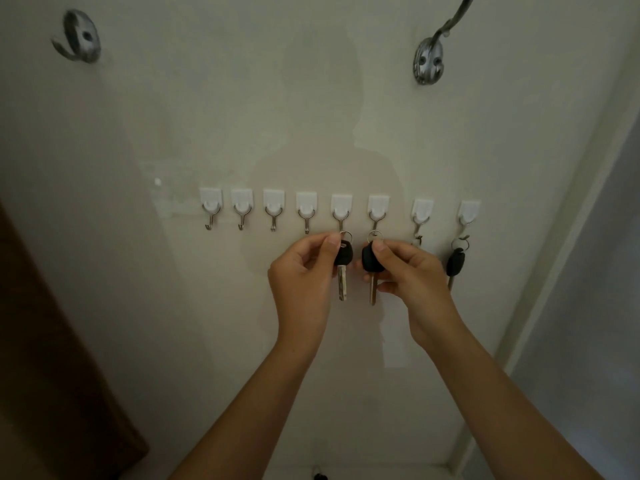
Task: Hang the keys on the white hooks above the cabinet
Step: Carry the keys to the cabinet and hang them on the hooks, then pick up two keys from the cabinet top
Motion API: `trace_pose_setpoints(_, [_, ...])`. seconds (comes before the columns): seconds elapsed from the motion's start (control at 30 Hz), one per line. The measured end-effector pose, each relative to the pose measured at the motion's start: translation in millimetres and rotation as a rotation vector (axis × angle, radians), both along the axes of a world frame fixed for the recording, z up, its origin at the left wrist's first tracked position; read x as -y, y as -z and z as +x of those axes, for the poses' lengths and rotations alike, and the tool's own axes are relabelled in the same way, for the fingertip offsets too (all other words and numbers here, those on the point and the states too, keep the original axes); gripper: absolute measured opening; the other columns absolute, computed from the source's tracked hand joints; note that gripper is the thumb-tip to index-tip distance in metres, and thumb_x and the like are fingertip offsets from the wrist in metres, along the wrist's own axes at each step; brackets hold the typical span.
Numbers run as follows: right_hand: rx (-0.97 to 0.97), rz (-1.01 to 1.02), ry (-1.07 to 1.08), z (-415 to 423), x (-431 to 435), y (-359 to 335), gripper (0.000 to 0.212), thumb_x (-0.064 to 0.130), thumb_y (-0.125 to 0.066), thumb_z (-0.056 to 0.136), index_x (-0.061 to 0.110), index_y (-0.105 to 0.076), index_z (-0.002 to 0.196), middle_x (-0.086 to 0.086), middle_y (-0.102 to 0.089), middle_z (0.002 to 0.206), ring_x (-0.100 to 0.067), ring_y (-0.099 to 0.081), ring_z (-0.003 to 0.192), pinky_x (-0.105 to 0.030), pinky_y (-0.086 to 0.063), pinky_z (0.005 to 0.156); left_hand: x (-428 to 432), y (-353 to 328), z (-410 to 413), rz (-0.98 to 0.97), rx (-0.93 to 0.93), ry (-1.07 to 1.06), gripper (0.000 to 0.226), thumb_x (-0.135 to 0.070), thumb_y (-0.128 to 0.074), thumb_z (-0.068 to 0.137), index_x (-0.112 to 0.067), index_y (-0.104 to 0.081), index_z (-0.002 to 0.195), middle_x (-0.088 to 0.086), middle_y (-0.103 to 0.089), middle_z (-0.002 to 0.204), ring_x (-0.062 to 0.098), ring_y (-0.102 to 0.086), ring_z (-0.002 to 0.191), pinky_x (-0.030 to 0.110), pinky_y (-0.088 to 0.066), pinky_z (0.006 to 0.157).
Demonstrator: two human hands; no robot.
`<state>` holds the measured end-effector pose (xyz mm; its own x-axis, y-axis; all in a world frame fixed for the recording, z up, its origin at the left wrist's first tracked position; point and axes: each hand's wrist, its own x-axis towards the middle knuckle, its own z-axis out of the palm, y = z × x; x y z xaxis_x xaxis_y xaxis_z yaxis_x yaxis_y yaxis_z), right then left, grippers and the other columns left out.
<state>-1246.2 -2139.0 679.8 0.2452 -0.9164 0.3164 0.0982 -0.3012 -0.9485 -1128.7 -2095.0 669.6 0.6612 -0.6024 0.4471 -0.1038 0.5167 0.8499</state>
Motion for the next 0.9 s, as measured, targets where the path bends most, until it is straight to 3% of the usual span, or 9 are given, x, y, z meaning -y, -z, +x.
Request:
trace_pose_setpoints(0.4, [-0.005, 0.012, -0.072, -2.8, 3.9, 6.8, 0.017, 0.026, -0.058, 0.092, 0.016, -0.072, 0.096, -0.001, -0.077, 0.078, -0.008, -0.07, 0.07, -0.026, -0.048, 0.065, 4.0, 12.1, -0.7, -0.004, -0.011, -0.051, 0.007, -0.018, -0.068, 0.087, -0.015, -0.073, 0.09, 0.0, -0.075, 0.082, 0.011, -0.071, 0.079, 0.023, -0.057, 0.069])
trace_pose_setpoints(0.5, [-0.002, 0.015, -0.111, -6.8, 2.2, 15.0, 0.017, 0.025, -0.06, 0.091, 0.016, -0.071, 0.101, -0.004, -0.077, 0.083, -0.015, -0.072, 0.076, -0.028, -0.051, 0.066, 1.5, 20.5, 2.8, 0.037, 0.01, -0.043, 0.011, -0.023, -0.071, 0.083, -0.016, -0.07, 0.092, 0.0, -0.075, 0.084, 0.01, -0.071, 0.08, 0.028, -0.057, 0.074])
trace_pose_setpoints(0.7, [-0.001, 0.095, -0.143, -16.3, -4.7, 48.2, 0.02, 0.016, -0.066, 0.086, 0.013, -0.066, 0.106, -0.001, -0.077, 0.088, -0.016, -0.073, 0.083, -0.03, -0.054, 0.07, -12.2, 50.6, 9.4, 0.111, 0.04, -0.043, 0.014, -0.021, -0.072, 0.083, -0.016, -0.068, 0.095, 0.003, -0.073, 0.084, 0.018, -0.07, 0.077, 0.023, -0.053, 0.069])
trace_pose_setpoints(0.83, [-0.05, 0.128, -0.155, -27.3, -9.3, 85.3, 0.015, 0.014, -0.065, 0.087, 0.012, -0.069, 0.101, -0.001, -0.077, 0.086, -0.016, -0.072, 0.082, -0.029, -0.053, 0.068, -27.1, 94.9, 16.9, 0.269, 0.188, -0.087, 0.002, -0.027, -0.069, 0.084, -0.029, -0.068, 0.085, -0.005, -0.072, 0.078, 0.016, -0.069, 0.076, 0.037, -0.057, 0.076])
trace_pose_setpoints(0.9, [-0.095, 0.134, -0.144, -32.8, -12.6, 110.4, 0.01, 0.014, -0.063, 0.088, 0.012, -0.07, 0.096, -0.001, -0.077, 0.083, -0.014, -0.072, 0.078, -0.025, -0.051, 0.064, -37.4, 122.4, 19.0, 0.41, 0.314, -0.11, 0.006, -0.038, -0.064, 0.086, -0.033, -0.066, 0.083, -0.014, -0.072, 0.076, 0.008, -0.067, 0.074, 0.037, -0.057, 0.072])
